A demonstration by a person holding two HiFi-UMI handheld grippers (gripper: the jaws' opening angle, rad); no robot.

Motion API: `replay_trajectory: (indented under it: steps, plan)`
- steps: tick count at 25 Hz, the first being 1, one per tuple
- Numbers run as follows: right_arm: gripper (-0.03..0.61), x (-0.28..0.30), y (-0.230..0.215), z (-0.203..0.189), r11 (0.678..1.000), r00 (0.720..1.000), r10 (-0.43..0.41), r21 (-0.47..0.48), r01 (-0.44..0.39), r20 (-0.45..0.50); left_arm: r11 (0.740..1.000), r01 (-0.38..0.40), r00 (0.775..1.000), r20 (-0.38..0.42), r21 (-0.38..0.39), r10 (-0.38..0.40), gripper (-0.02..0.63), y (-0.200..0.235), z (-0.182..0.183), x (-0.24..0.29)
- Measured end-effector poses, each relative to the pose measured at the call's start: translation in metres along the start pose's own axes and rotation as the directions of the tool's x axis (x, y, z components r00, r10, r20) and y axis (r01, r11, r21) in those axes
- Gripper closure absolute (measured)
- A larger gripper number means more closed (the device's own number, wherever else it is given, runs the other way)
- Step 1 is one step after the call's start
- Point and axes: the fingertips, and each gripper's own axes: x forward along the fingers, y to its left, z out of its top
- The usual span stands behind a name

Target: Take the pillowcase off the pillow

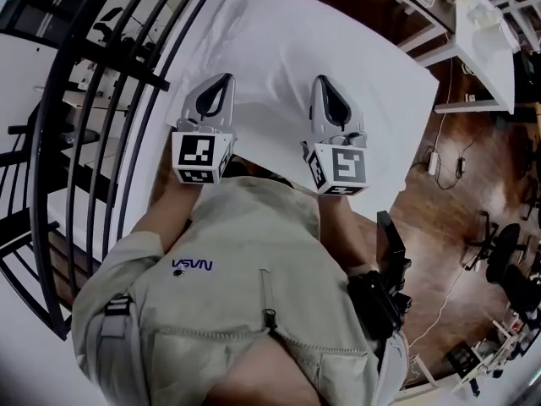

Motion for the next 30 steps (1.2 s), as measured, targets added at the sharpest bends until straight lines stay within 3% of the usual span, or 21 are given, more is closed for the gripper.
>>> replay_trajectory:
  steps: [3,6,9,15,24,30]
  plan:
    - [0.577,0.015,0.010,-0.009,0.999,0.999,0.038,0.000,-0.038,-0.030,0.999,-0.041,0.999,-0.015,-0.004,0.041,0.607,0.016,-0.009,-0.005]
    - [0.577,0.034,0.027,-0.013,0.996,0.995,0.066,-0.060,-0.071,-0.071,0.998,-0.065,0.998,-0.017,-0.014,0.065,0.607,0.042,-0.019,0.002]
    - [0.506,0.059,0.053,-0.020,0.987,0.988,0.089,-0.121,-0.104,-0.124,0.999,-0.038,0.999,-0.019,-0.007,0.038,0.607,0.075,-0.028,0.015]
    - [0.453,0.103,0.094,-0.040,0.969,0.965,0.121,-0.184,-0.166,-0.235,0.999,0.021,0.997,-0.078,-0.031,-0.024,0.567,0.113,-0.061,0.040]
    - [0.373,0.156,0.127,-0.109,0.919,0.879,0.108,-0.291,-0.267,-0.465,0.989,0.123,0.971,-0.196,-0.086,-0.138,0.479,0.135,-0.126,0.067]
    - [0.330,0.163,0.135,-0.146,0.868,0.788,0.094,-0.338,-0.364,-0.608,0.980,0.166,0.953,-0.236,-0.110,-0.188,0.446,0.133,-0.143,0.076]
